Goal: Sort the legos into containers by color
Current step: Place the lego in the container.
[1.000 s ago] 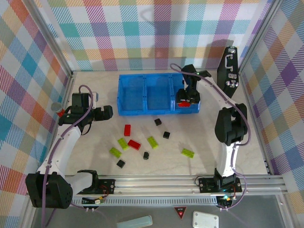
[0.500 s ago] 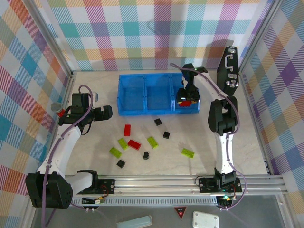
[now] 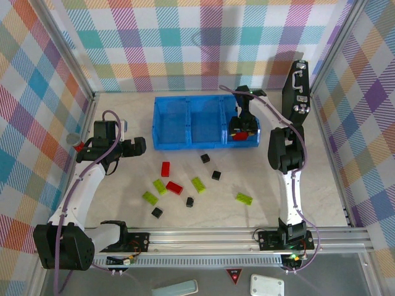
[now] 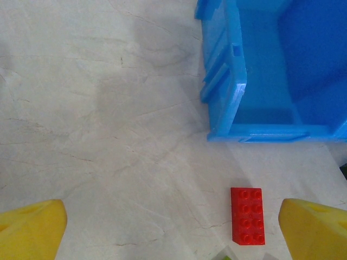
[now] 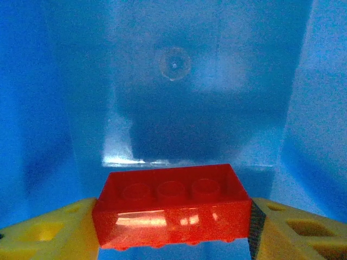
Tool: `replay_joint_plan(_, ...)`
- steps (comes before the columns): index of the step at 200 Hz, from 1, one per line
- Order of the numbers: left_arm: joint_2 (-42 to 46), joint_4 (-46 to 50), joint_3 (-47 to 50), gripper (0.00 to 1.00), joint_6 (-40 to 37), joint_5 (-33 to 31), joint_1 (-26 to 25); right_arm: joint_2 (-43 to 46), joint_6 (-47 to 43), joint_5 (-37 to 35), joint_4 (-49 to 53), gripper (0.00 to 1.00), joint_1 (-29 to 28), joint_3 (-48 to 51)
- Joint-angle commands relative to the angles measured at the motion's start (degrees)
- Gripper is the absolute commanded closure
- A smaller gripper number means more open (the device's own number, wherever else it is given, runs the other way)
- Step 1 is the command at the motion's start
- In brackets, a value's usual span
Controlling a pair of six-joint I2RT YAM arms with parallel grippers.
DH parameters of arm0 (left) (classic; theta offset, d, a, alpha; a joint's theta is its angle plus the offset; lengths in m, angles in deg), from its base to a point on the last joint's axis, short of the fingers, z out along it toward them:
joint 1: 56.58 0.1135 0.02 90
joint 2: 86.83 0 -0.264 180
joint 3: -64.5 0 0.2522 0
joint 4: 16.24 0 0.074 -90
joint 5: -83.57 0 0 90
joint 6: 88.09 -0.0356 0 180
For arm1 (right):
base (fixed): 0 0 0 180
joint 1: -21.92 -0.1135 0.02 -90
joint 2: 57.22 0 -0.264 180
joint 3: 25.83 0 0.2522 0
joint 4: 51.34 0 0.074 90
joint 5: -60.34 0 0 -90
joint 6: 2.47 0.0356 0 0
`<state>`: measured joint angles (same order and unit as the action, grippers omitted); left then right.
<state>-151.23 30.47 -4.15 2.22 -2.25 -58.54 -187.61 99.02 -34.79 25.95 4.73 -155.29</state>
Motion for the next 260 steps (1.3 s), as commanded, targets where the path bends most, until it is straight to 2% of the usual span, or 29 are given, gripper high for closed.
replay_joint_plan(1,-0.1,0.9,0.1,0.0,-1.0,0.2,0.5,-1.7,0.9,-0.2,-0.5,0.34,0.2,0.8)
replay_joint_plan(37,0.0,1.0,0.1,0.0,-1.0,0.4,0.5,-2.4,1.3,-0.1,-0.9,0.33,0.2,1.5)
replay_joint_plan(89,0.5,1.0,0.2,0.0,-1.0,0.5,0.4,-1.3,1.7,-0.1,-0.5,0.27,0.2,1.6)
replay_joint_plan(215,0.9,0.8,0.3,0.0,-0.7,0.9,0.4,7.1,2.7,0.3,3.2,0.24,-0.3,1.4)
replay_joint_plan(260,1.1,0.8,0.2,0.0,-0.6,1.3,0.5,11.6,3.7,-0.4,3.4,0.24,-1.4,5.2)
